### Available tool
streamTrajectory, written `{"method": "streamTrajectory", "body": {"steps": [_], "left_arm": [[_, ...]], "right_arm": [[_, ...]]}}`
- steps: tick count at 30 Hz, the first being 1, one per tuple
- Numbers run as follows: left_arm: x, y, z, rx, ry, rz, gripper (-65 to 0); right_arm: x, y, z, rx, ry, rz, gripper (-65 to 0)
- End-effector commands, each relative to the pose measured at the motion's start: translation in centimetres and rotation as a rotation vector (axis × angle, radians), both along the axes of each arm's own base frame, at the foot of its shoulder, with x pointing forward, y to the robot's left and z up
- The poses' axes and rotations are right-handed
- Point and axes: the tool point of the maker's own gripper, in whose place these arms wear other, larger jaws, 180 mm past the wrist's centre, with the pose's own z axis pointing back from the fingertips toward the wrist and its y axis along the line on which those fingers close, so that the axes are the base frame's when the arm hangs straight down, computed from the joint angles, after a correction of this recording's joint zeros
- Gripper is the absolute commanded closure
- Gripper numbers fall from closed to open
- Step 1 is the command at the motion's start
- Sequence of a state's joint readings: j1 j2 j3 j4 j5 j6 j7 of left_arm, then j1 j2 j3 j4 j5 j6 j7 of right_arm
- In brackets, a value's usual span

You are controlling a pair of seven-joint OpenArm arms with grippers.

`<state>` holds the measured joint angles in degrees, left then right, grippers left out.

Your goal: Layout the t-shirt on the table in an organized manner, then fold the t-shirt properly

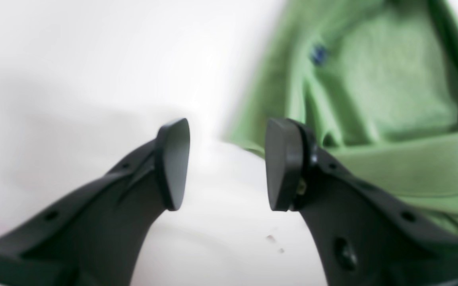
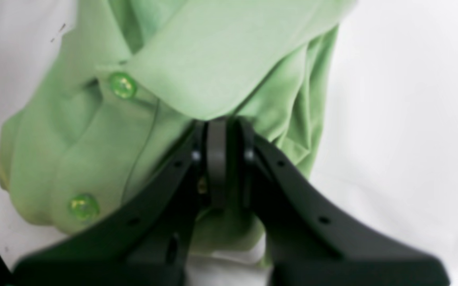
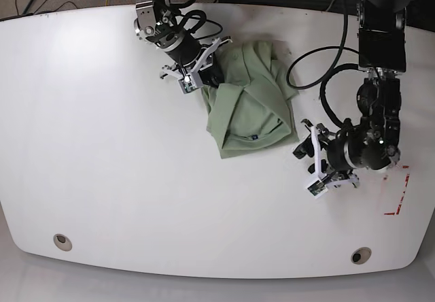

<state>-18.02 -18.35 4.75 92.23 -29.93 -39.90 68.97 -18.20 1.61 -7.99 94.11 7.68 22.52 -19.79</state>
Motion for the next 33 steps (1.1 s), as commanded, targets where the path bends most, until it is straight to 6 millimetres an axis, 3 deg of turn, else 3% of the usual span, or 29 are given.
{"method": "streamTrajectory", "body": {"steps": [1,7,16,21,24,33], "left_arm": [[-1.1,0.7,1.0,0.014,-0.027,-0.001,-28.6],[-5.2,1.1,-0.3,0.019,0.012,-0.008,-28.6],[-10.8,-0.3,-4.7,-0.047,0.139,-0.023,-28.6],[-11.7,-2.0,-6.1,-0.121,0.164,-0.043,-28.6],[-12.5,-2.4,-8.2,-0.141,0.229,-0.043,-28.6],[-10.2,-3.3,-11.0,-0.2,0.292,-0.033,-28.6]], "right_arm": [[0.4,0.2,0.6,0.004,-0.019,0.005,-4.4],[0.8,0.0,0.8,-0.001,-0.03,0.005,-4.4],[0.8,-0.8,0.6,-0.024,-0.033,0.013,-4.4],[0.8,-0.8,0.6,-0.026,-0.033,0.014,-4.4],[0.7,-0.9,0.5,-0.029,-0.031,0.017,-4.4],[0.3,-0.9,0.2,-0.032,-0.022,0.019,-4.4]]}}
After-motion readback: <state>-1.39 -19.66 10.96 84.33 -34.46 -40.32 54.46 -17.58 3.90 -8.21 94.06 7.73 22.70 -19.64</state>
